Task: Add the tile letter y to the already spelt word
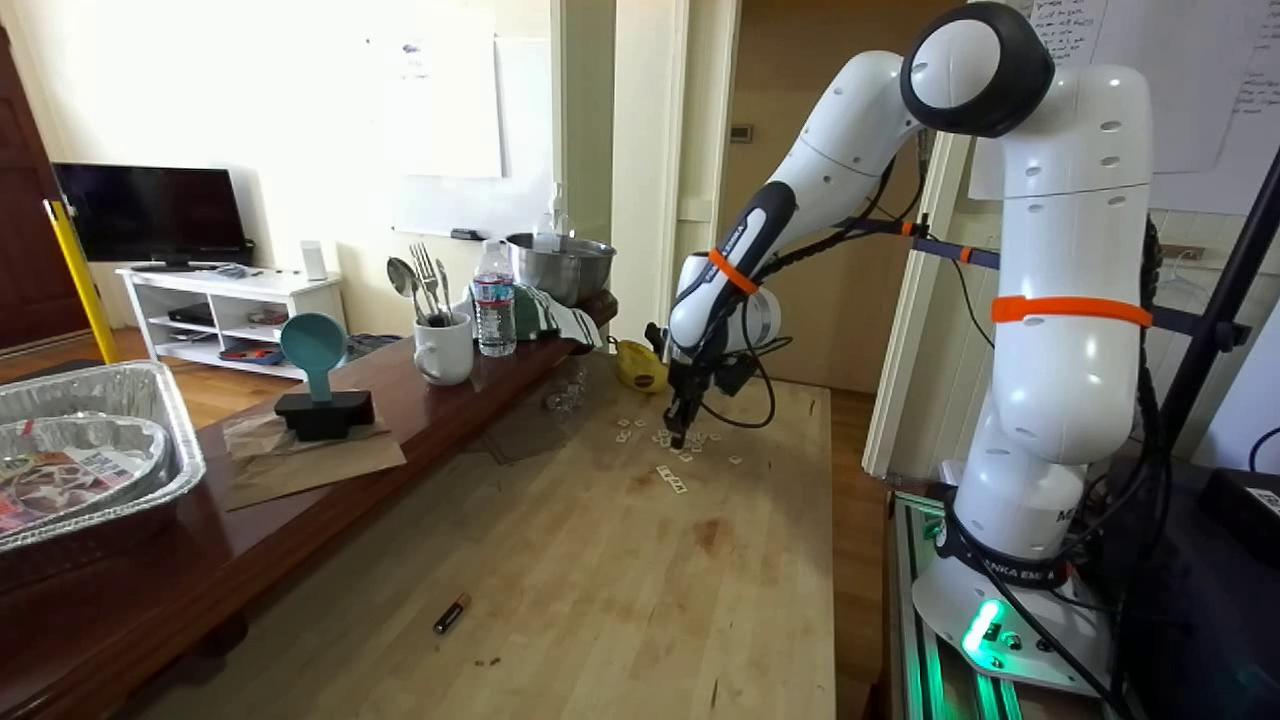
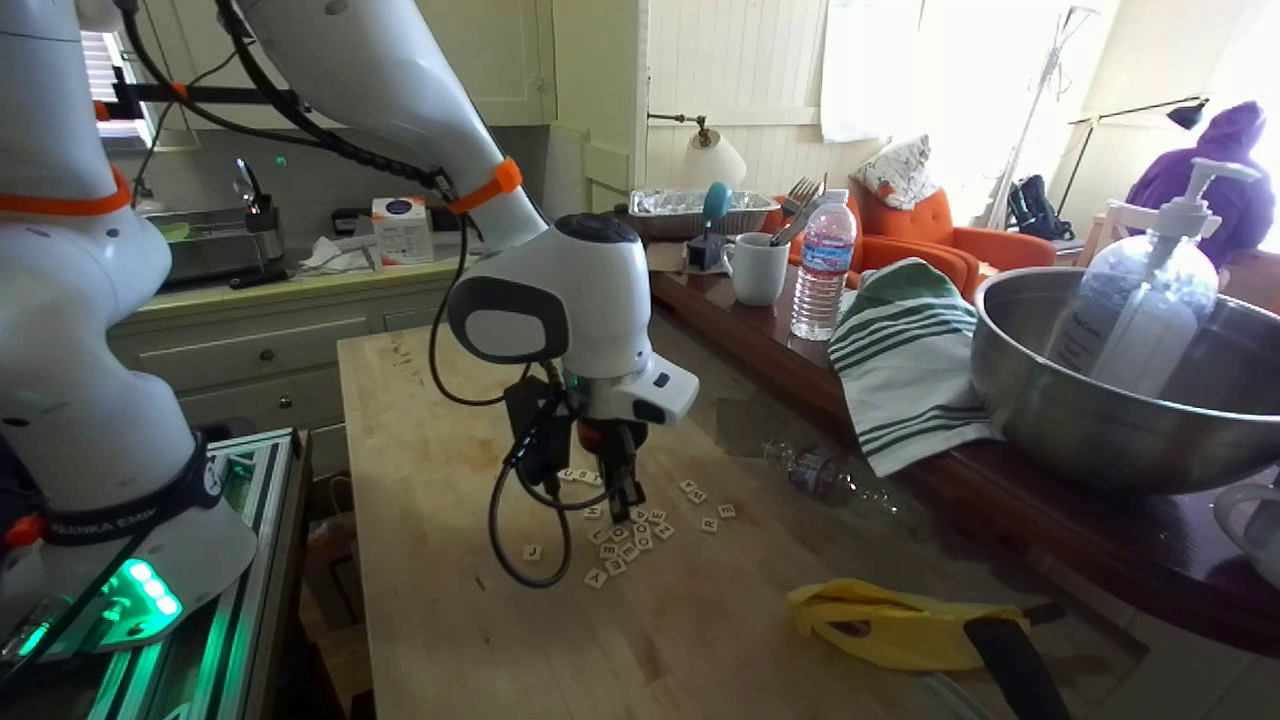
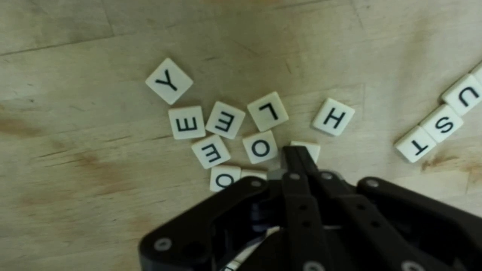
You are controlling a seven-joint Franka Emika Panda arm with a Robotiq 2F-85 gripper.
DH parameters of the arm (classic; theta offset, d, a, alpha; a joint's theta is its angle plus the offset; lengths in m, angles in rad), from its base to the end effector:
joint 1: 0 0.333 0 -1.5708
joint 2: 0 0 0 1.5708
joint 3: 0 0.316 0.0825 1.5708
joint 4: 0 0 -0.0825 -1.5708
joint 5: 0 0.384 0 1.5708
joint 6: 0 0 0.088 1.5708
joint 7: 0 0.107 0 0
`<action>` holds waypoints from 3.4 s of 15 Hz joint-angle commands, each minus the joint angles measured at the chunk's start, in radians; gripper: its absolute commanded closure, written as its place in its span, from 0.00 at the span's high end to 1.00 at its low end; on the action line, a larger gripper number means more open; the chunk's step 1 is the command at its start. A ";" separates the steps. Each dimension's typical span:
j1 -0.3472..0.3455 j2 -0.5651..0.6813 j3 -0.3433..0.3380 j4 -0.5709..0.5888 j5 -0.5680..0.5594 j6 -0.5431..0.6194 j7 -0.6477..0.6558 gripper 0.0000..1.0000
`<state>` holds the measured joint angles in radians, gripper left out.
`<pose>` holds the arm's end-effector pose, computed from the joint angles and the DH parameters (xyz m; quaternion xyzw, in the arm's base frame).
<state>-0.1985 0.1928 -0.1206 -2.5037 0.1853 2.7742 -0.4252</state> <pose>0.4498 -0.1588 0.2170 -0.9984 0.0305 -0.0467 0.0088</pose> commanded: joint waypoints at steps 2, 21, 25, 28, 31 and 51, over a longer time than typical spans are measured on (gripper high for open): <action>-0.032 0.044 0.039 0.017 -0.014 0.029 -0.056 0.00; -0.026 0.039 0.105 -0.044 -0.160 0.101 -0.467 0.00; -0.028 0.034 0.115 -0.050 -0.165 0.100 -0.519 0.00; -0.027 0.026 0.130 -0.061 -0.149 0.094 -0.556 0.00; -0.026 0.018 0.143 -0.074 -0.140 0.081 -0.586 0.00; -0.011 -0.010 0.142 -0.095 -0.146 0.081 -0.636 0.00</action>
<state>-0.2199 0.1633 0.0205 -2.5670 0.0319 2.8497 -1.0487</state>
